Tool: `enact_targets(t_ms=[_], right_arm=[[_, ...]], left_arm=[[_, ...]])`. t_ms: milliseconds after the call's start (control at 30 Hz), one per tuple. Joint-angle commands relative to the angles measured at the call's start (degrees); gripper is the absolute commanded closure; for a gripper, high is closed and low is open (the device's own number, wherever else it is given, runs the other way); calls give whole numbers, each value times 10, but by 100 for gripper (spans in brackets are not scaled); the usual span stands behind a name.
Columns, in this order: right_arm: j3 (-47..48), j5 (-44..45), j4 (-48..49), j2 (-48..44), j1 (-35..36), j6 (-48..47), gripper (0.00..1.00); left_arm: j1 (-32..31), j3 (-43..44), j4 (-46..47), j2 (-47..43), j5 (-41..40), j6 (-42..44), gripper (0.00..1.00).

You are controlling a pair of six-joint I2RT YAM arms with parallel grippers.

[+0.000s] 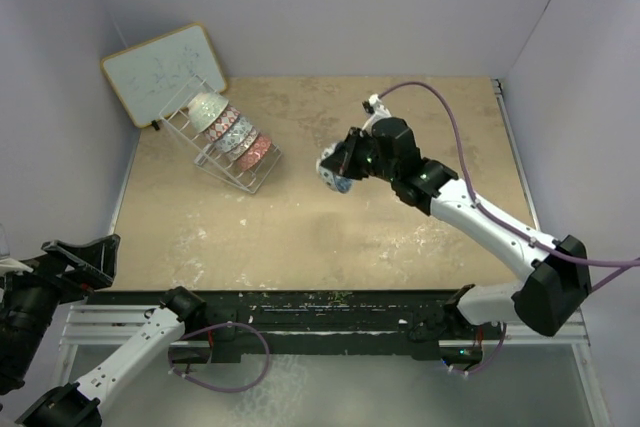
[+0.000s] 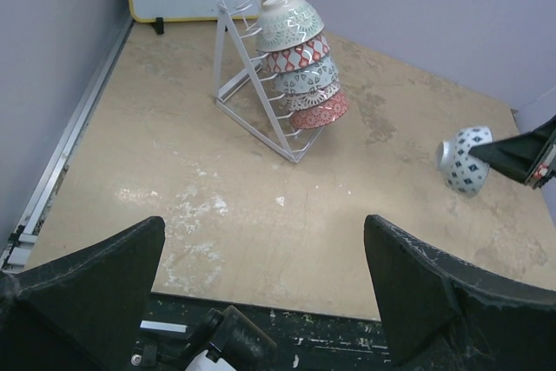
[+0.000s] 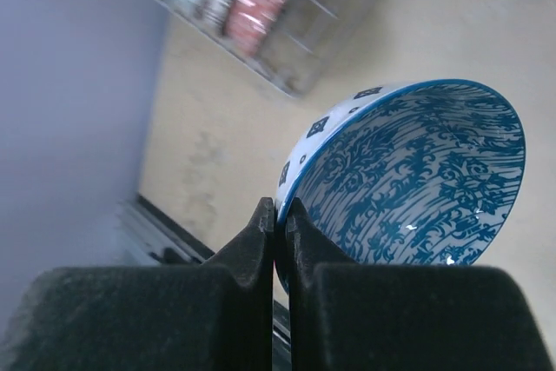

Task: Load the bowls into the dish rack

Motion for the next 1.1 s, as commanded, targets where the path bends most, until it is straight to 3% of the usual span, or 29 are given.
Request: enact_targets(t_ms=[0,267,500,733,1067], right_arm=[[75,-94,233,37,2,33,100],[225,-156,560,220,2,182,100],[432,-140,764,436,20,308,100],[668,-107,774,633,54,384,100],[767,-66,810,737,71,419,100]], left_arm=[[-2,16,-2,4,-9,-4,1],[-2,19,-2,10,-9,-2,1],[-3,25,1,17,-10,4,1],[-5,38,-14,24,-15,6,1],[-7,44,-21,27,-12,3,1]])
